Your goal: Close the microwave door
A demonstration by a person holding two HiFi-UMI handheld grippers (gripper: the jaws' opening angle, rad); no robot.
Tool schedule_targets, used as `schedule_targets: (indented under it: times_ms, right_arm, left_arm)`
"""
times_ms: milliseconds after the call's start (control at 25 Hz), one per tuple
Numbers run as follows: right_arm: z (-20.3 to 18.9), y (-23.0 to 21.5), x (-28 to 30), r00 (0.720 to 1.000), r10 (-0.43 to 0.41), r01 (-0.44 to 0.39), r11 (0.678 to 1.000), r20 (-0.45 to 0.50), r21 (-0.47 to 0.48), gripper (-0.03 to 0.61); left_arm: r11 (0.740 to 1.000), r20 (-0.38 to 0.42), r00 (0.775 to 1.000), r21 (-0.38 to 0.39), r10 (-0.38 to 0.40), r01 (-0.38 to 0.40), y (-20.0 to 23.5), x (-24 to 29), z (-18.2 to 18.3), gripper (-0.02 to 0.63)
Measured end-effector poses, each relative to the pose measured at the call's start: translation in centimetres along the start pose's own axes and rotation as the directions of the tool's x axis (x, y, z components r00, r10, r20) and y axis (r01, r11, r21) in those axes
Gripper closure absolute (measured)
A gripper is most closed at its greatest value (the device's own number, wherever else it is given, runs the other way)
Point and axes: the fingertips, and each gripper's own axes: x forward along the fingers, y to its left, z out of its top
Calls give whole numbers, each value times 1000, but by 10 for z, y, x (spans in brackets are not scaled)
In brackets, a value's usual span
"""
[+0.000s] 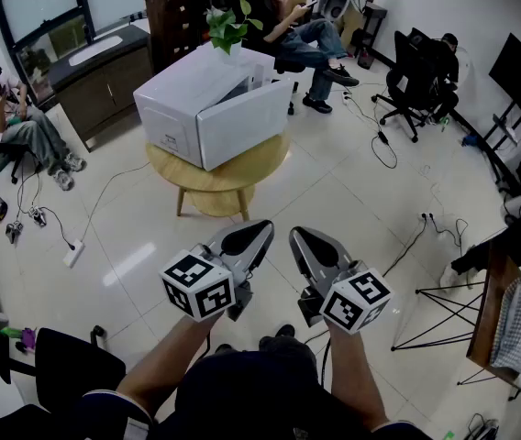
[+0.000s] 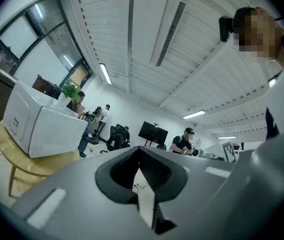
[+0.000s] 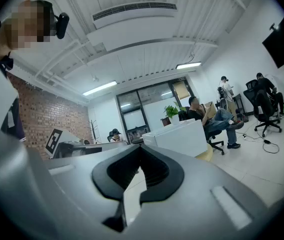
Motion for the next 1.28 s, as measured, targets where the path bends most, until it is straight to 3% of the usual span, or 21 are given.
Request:
schedule_targets:
  times_ms: [800, 1000, 1280]
  right_arm:
    - [73, -181, -28, 1000, 17, -18, 998, -10, -61, 577]
    - [77, -216, -13, 1000, 9, -9, 998, -12, -59, 577]
    - [78, -271, 39, 998, -12, 7, 997, -55, -81, 577]
  left_arm:
    - [992, -48, 996, 110, 71, -65, -2, 183, -4, 601]
    - [991, -64, 995, 112, 75, -67, 21, 213, -6, 601]
    - [989, -72, 994, 130, 81, -71, 87, 262, -6, 601]
